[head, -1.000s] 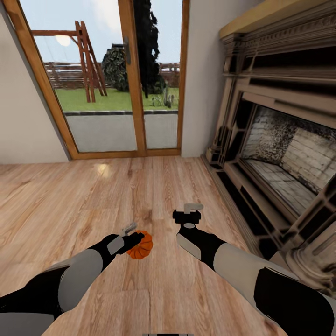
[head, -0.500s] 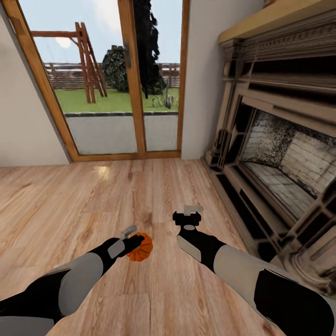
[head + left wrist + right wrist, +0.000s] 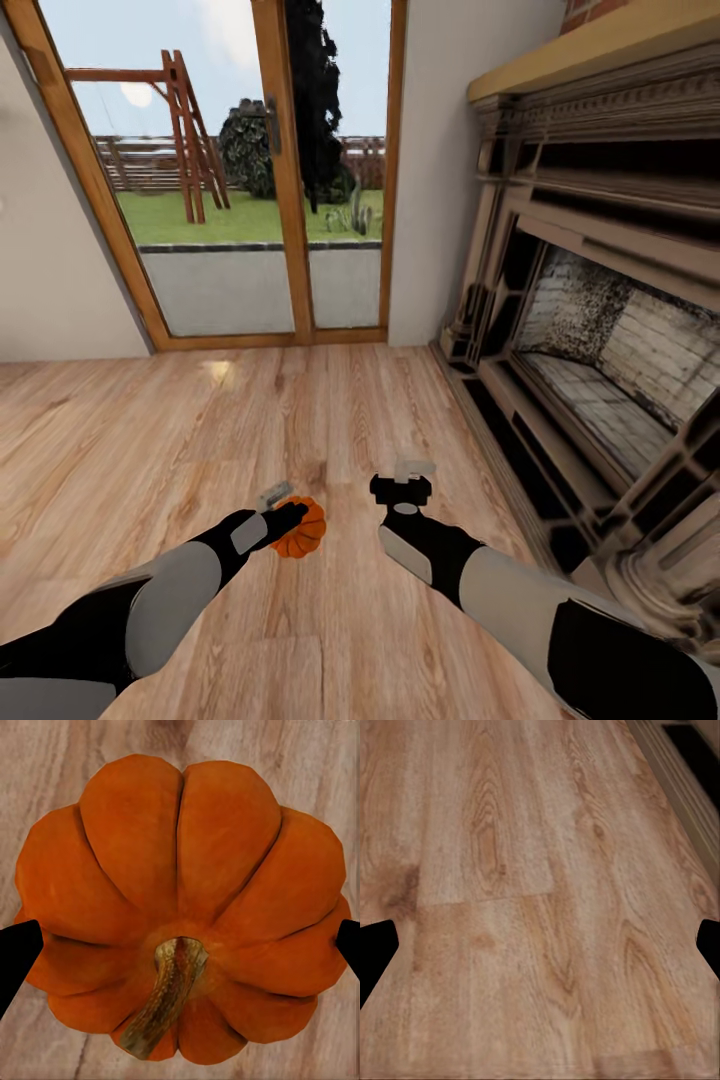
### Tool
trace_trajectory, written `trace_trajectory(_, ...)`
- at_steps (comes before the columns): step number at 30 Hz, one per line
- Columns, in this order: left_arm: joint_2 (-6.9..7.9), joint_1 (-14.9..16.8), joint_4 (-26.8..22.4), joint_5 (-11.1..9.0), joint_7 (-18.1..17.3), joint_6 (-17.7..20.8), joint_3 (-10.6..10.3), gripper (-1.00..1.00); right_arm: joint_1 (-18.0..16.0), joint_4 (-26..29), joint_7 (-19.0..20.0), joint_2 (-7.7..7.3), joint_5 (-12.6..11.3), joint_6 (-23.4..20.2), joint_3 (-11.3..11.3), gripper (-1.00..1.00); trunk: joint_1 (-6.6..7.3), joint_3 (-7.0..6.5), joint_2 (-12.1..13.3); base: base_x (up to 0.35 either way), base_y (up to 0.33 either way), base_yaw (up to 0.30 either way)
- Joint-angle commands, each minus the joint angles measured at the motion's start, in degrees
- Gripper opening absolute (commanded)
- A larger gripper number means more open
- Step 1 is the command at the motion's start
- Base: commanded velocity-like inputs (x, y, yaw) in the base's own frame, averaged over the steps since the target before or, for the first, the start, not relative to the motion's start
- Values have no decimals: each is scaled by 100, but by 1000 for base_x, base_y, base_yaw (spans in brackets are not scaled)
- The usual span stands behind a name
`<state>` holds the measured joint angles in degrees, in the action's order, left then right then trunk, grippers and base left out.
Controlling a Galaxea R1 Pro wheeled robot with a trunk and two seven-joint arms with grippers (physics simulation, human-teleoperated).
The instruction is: Place each of the two pumpkins and all three candles from the living room inside a cabinet in the living room (use any cabinet), then make sure every cabinet is closed, and position the cauldron so it is next to a table in the living room.
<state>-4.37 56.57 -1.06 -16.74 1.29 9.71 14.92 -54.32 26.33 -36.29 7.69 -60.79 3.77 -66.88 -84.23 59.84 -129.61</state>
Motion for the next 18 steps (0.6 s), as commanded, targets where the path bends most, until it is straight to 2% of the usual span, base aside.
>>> trace_trajectory(1, -2, -2, -9, -55, 11, 32, -6, -100, 64, -7, -26, -3, -57, 44, -46, 100, 23, -14, 40, 0, 0, 0)
trace_trajectory(9, -8, -36, -10, -50, -4, 31, -6, -100, 198, -22, -36, -19, -56, 53, -38, 100, 199, -157, 360, 0, 0, 0)
trace_trajectory(18, -116, -49, -8, -48, 5, 39, -7, -100, 258, -19, -28, -17, -42, 141, -44, 100, 397, -319, 721, 0, 0, 0)
